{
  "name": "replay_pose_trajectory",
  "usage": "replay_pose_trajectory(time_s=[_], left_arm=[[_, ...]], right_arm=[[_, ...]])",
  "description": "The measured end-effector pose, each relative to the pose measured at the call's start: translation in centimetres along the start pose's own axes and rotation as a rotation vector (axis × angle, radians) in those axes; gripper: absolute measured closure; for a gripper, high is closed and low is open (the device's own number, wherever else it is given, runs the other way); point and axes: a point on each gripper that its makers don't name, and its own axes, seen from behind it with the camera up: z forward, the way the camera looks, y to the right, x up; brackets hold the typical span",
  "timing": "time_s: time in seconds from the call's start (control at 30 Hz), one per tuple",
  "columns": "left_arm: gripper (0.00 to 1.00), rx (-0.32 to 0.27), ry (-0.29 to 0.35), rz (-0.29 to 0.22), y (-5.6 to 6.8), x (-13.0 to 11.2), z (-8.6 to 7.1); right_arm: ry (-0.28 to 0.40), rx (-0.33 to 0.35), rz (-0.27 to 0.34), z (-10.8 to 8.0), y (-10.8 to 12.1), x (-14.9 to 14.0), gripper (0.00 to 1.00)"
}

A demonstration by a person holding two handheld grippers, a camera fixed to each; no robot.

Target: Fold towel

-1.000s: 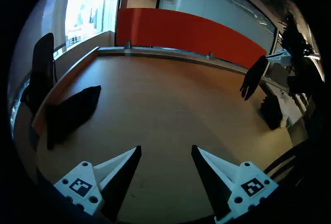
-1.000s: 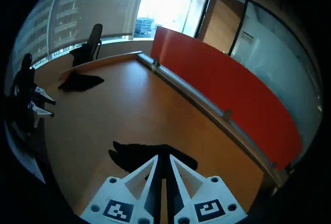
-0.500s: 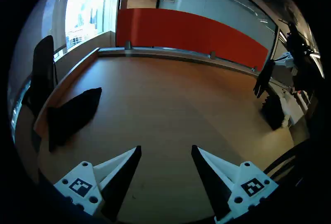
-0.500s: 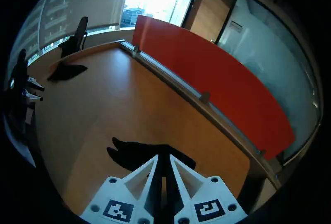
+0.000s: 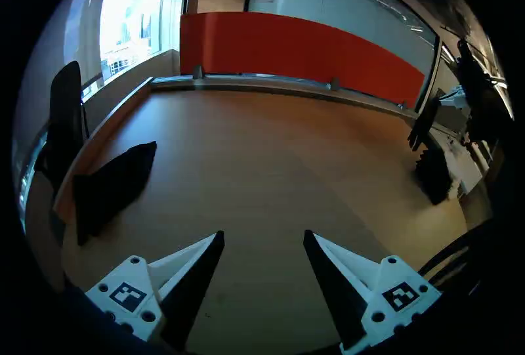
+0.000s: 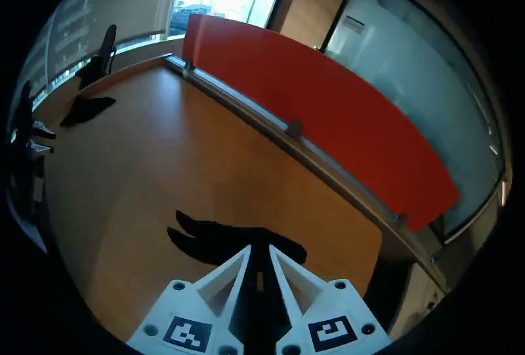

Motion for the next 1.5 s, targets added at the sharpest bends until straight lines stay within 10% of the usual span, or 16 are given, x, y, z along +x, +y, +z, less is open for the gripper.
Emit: replay_pose_trajectory(time_s=[0.87, 1.5], left_arm=[[0.11, -0.013, -0.008, 0.049, 2.2, 0.6, 0.4], [0.10, -0.033, -0.020, 0.077, 3.7, 0.0, 0.8]], right_arm=[[-0.098, -0.071, 0.081, -4.5, 4.7, -10.5, 0.96], [-0.170, -0.071, 0.177, -6.8, 1.5, -19.5, 0.96]])
